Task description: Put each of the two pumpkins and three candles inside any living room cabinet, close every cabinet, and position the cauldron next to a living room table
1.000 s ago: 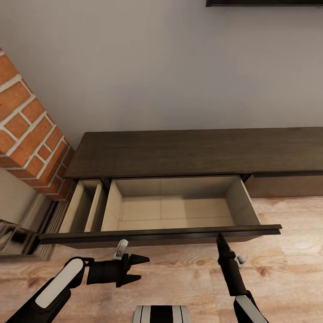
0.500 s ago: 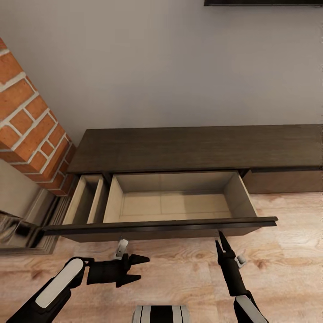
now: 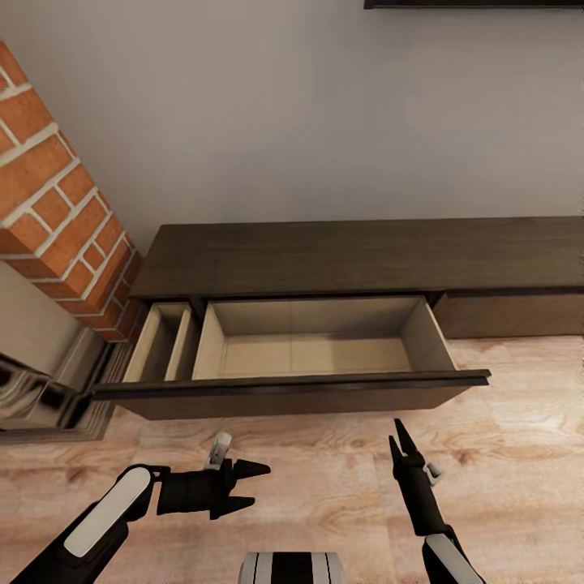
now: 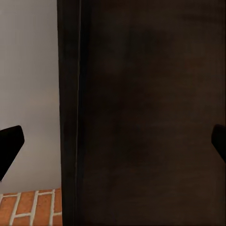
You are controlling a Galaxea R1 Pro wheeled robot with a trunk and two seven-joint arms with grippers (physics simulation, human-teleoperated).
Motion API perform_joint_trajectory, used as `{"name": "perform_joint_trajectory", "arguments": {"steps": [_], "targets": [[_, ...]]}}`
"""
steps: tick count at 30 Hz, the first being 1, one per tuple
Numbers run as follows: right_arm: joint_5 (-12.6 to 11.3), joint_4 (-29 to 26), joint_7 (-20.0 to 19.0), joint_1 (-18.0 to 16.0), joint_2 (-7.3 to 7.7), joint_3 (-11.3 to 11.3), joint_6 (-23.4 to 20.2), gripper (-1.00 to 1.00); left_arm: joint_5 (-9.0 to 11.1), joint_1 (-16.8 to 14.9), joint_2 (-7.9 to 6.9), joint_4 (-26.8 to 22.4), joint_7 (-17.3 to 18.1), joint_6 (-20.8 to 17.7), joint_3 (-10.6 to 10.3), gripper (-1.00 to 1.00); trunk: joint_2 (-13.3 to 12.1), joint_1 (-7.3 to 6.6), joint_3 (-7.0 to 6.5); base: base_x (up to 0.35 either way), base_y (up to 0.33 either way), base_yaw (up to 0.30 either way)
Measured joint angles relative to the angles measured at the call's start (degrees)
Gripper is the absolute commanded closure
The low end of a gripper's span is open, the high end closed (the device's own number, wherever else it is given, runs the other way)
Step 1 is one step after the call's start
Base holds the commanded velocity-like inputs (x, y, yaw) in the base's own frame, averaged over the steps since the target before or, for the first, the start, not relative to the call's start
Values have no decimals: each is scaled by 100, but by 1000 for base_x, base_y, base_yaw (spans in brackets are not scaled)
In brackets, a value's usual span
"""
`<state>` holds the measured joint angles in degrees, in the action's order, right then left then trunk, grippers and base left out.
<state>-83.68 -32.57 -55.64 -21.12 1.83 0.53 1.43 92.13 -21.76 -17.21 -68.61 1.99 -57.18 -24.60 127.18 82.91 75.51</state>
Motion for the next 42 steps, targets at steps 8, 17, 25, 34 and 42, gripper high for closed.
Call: {"name": "perform_joint_trajectory", "arguments": {"steps": [8,17,25,34,42], "targets": [[14,-7,298,-2,1,-24,-450,-100,3,0,-7,-11,0,0,8,-100,-119,-66,-53,-14,0,0],[86,-6,738,26,36,-59,-1577,-100,-41,0,-4,58,-39,12,7,-100,-480,-264,-215,0,0,0],[1439,486,1040,114,259,-59,-2624,-100,-281,0,-10,624,-92,41,-26,-100,-801,-440,-358,0,0,0],[2122,945,656,119,391,-53,-2607,-100,-1286,0,15,1401,-102,629,40,-100,-1162,-638,-520,0,0,0],[2285,986,456,119,480,-88,-2284,-100,-1764,0,31,1579,-99,1253,33,-100,-1483,-813,-664,0,0,0]]}}
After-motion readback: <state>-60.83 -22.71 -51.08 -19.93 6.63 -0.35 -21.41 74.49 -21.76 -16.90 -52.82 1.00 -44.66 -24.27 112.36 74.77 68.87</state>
